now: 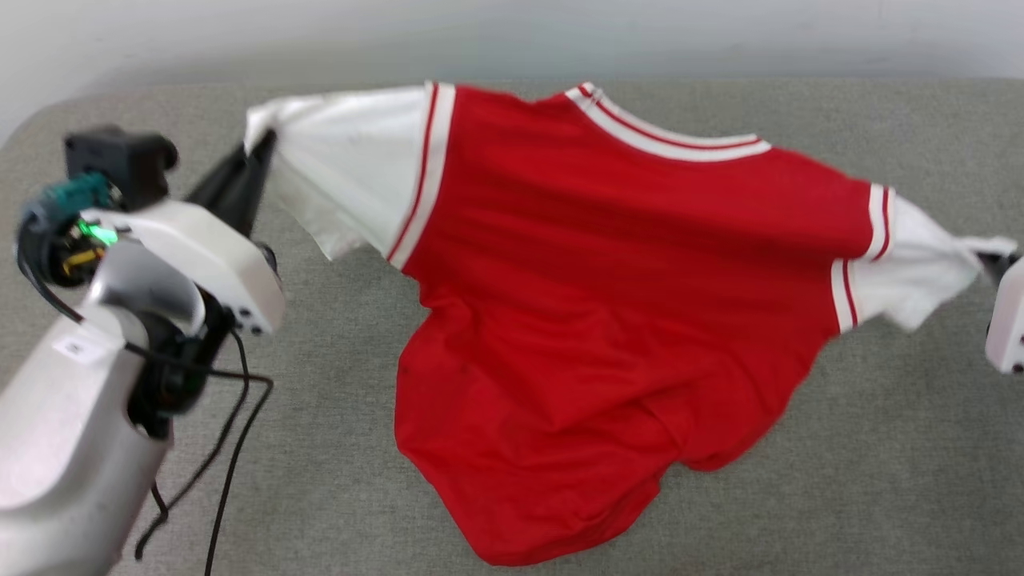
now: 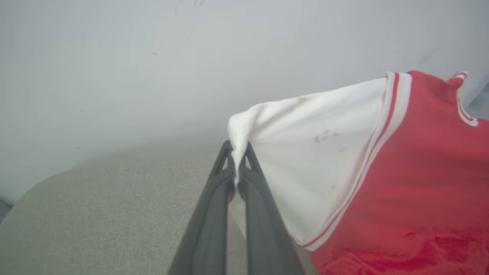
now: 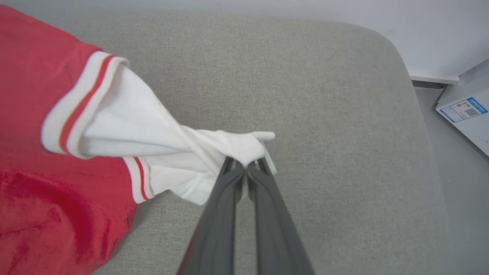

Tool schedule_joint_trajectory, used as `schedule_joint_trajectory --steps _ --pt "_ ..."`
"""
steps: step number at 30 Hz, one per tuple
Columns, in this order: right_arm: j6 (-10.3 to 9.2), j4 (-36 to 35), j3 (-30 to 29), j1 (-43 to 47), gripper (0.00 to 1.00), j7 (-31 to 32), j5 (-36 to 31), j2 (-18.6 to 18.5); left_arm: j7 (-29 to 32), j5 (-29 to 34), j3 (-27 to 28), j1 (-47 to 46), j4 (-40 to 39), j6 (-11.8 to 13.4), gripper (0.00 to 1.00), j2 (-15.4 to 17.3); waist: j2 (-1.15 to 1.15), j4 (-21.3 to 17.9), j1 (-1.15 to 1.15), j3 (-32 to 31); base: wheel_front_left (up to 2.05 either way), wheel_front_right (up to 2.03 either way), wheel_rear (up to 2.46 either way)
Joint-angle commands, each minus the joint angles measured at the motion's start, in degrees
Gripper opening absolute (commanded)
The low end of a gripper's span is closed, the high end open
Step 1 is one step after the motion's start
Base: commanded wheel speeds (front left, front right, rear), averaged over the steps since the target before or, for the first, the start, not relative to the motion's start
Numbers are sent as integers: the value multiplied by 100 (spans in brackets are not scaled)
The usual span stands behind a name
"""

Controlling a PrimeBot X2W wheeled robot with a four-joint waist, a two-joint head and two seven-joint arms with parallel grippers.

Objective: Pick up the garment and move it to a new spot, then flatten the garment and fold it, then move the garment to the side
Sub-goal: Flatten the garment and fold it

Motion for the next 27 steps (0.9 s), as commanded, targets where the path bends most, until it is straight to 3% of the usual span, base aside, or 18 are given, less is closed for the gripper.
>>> schedule_joint_trajectory --steps 1,5,13,27 --pt "-6 -23 6 -273 0 -75 -97 -67 -84 39 70 -268 137 -35 0 -27 0 11 0 -68 0 0 0" --pt "-7 99 119 -807 0 -263 -274 -201 -268 94 165 -872 575 -56 0 -158 0 9 0 -86 0 0 0" --pt "-8 618 276 -2263 0 -883 -618 -260 -626 230 230 -2320 1823 -365 0 -385 0 -41 0 169 0 0 0" --pt "-9 1519 177 -4900 0 -2079 -1614 106 -1616 644 432 -4511 3194 -582 0 -330 0 -277 0 1053 0 0 0"
